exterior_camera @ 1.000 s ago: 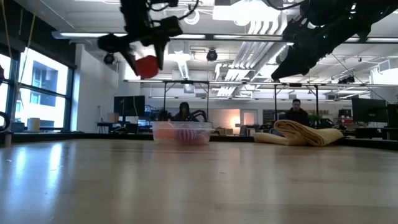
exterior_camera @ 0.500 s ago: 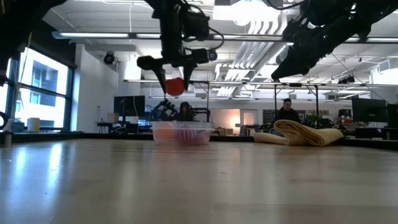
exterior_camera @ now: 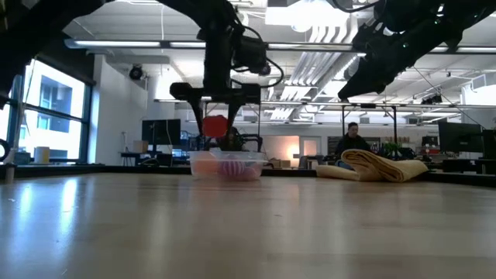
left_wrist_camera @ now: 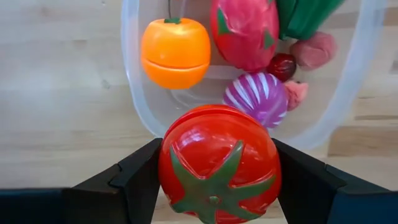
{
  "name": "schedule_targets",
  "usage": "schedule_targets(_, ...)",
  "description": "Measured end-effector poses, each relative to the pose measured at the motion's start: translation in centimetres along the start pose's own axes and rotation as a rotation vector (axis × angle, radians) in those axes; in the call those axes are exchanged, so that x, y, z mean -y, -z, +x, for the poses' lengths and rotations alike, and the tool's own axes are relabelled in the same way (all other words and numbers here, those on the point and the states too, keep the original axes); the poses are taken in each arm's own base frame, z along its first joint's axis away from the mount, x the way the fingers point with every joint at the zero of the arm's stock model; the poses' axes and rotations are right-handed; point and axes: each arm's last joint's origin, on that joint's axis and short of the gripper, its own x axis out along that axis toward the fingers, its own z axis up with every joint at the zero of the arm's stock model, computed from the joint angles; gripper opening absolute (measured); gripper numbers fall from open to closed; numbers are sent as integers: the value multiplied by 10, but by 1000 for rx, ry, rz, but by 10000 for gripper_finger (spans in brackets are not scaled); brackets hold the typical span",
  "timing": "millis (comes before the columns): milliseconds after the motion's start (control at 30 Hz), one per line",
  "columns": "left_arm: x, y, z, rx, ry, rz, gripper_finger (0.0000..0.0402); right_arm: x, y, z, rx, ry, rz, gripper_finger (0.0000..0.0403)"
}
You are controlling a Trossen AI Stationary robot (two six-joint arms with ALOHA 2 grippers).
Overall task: Pick and placing Produce into tupperware
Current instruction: Put the red tomato into the transparent bin
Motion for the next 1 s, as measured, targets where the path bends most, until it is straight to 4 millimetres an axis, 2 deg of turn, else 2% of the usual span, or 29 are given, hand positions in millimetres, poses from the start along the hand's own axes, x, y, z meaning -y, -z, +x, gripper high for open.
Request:
schedule_targets(467,9,-4,24,4,-28,-16,255,0,0,0,-1,0,0,44)
schedule_targets(633,11,-11,35,-18,-25,-25,267,0,0,0,0,0,0,44)
schedule_targets(800,11,-17,42,-28,-32,-35,261,0,0,0,-1,0,0,44)
schedule_targets(1000,9,-20,43,-21,-34,-51,261,0,0,0,-1,0,0,44)
